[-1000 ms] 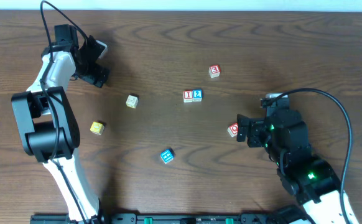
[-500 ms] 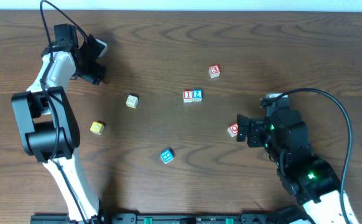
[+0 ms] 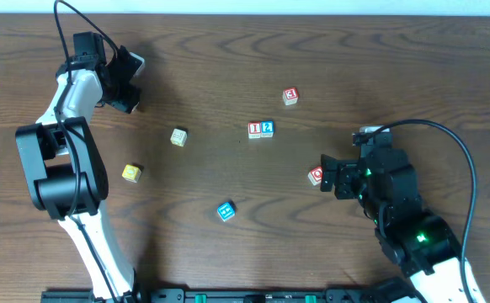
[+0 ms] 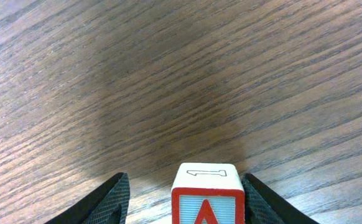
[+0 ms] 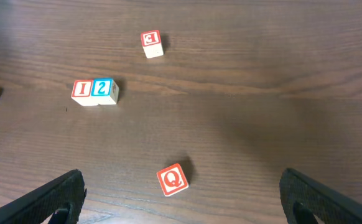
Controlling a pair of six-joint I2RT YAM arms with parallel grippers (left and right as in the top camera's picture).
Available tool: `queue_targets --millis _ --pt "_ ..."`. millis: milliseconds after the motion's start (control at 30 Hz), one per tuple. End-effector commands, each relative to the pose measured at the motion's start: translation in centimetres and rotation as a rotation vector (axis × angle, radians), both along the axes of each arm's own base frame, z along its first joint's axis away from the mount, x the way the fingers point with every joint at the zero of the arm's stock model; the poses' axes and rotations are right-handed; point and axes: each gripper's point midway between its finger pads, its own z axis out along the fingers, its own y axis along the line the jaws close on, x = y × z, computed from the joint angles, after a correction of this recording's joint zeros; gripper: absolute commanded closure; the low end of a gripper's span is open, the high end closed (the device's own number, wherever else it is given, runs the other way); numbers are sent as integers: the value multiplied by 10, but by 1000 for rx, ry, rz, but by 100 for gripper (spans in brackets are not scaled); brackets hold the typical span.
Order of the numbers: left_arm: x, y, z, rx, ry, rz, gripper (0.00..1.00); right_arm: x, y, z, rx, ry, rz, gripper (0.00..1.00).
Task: Spell out Ai2
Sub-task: 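Lift the 'A' block with the left gripper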
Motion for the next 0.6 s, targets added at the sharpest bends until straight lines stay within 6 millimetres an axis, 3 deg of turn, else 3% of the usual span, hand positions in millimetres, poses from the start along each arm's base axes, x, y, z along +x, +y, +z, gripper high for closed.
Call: queue_targets --millis 0,567 --pt "4 3 6 2 -16 4 43 -1 -2 -2 8 6 -15 1" --pt "8 -6 -6 -50 -16 -15 44 -1 -2 -2 8 6 -15 1"
